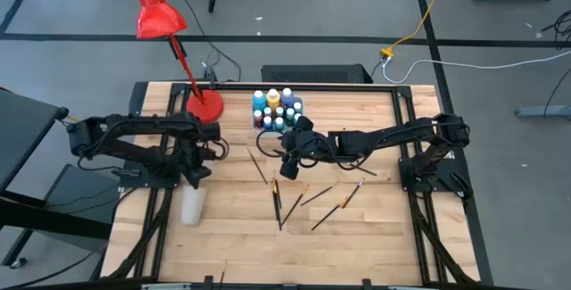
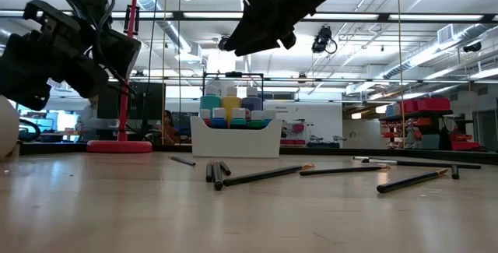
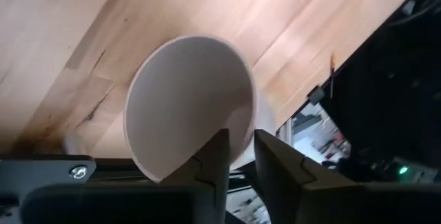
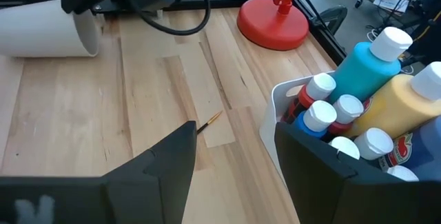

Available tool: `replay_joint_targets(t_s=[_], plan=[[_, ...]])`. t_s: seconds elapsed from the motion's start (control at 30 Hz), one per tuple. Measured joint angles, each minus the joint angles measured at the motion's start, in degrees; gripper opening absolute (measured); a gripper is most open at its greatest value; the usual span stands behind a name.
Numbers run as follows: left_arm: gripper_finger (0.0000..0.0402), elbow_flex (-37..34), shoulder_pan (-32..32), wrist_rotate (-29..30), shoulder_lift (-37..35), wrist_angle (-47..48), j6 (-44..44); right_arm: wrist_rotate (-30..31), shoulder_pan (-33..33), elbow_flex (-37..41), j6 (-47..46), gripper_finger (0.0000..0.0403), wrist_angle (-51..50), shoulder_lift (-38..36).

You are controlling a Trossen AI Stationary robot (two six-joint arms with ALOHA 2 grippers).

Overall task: Pick & Place Paint Supplies
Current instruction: Prepare the white cup

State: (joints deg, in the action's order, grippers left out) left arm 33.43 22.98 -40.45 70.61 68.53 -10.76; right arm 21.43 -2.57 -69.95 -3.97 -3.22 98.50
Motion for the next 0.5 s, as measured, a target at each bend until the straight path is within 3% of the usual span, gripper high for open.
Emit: replay_joint_targets(t_s=[0.2, 0.33, 0.5], plan=[[0.0013, 0.0, -2.2, 0.0, 0.0, -0.6, 3.8, 0.0, 0.0, 0.0, 0.0, 0.0204, -0.3, 0.0], [0.0011, 1.2, -2.4, -0.6, 0.0, -2.6, 5.4, 0.0, 0.0, 0.0, 0.0, 0.0204, -0.3, 0.0], [0.0006, 8.2, -2.4, 2.5, 0.0, -2.5, 8.7, 0.0, 0.0, 0.0, 0.0, 0.0204, -0.2, 0.0]])
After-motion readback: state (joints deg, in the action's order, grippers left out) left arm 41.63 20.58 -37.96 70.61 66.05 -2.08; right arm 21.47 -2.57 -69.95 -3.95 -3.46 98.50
